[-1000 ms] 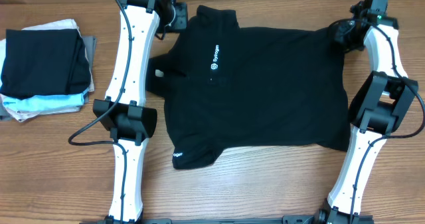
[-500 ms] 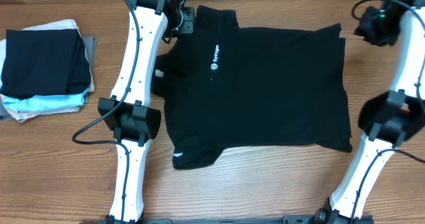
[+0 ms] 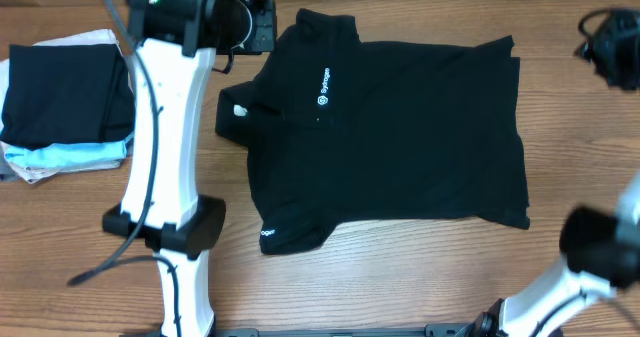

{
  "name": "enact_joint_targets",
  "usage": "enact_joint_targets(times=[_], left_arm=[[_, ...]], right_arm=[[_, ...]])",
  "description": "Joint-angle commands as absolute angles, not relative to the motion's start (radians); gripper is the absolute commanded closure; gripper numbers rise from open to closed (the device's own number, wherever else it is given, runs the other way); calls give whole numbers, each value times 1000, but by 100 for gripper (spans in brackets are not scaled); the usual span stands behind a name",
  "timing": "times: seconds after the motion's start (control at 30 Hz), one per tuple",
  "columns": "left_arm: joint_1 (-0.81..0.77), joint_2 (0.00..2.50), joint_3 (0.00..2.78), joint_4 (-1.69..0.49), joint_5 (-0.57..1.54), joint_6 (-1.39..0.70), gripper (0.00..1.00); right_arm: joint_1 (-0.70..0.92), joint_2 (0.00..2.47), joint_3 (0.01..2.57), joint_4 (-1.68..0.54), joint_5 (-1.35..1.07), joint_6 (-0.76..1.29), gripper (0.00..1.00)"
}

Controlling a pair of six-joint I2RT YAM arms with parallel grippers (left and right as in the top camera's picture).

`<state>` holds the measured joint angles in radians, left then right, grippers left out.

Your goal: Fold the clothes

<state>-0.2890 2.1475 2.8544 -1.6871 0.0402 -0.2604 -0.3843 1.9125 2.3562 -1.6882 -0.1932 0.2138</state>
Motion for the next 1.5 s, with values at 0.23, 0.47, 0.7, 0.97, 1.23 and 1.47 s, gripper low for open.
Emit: enact_joint_targets(times=[0.23,0.47,0.7,0.97,1.23,1.47], left_arm=[[-385,2084,2726,-1690,70,-271,96],[-379,2072,2453,-1689,-22,-327,96],[-377,2072,2237,-1621,-80,-341,96],[-373,2072,2109,-1554,-81,-341,95],[-373,2072,2097,-1539,-81,-345,95],[-373,2072,2097,-1539,-78,-345,91]], right_arm=[[-396,1460,1605,-1602,-44,407,51],[-398,1431,1283,-1470,-47,477,36],[-465,1467,1038,-1187,-159,529,38],[-517,1610,965,-1054,-183,555,40],[-506,1714,965,-973,-184,607,37],[-503,1732,946,-893,-185,638,37]])
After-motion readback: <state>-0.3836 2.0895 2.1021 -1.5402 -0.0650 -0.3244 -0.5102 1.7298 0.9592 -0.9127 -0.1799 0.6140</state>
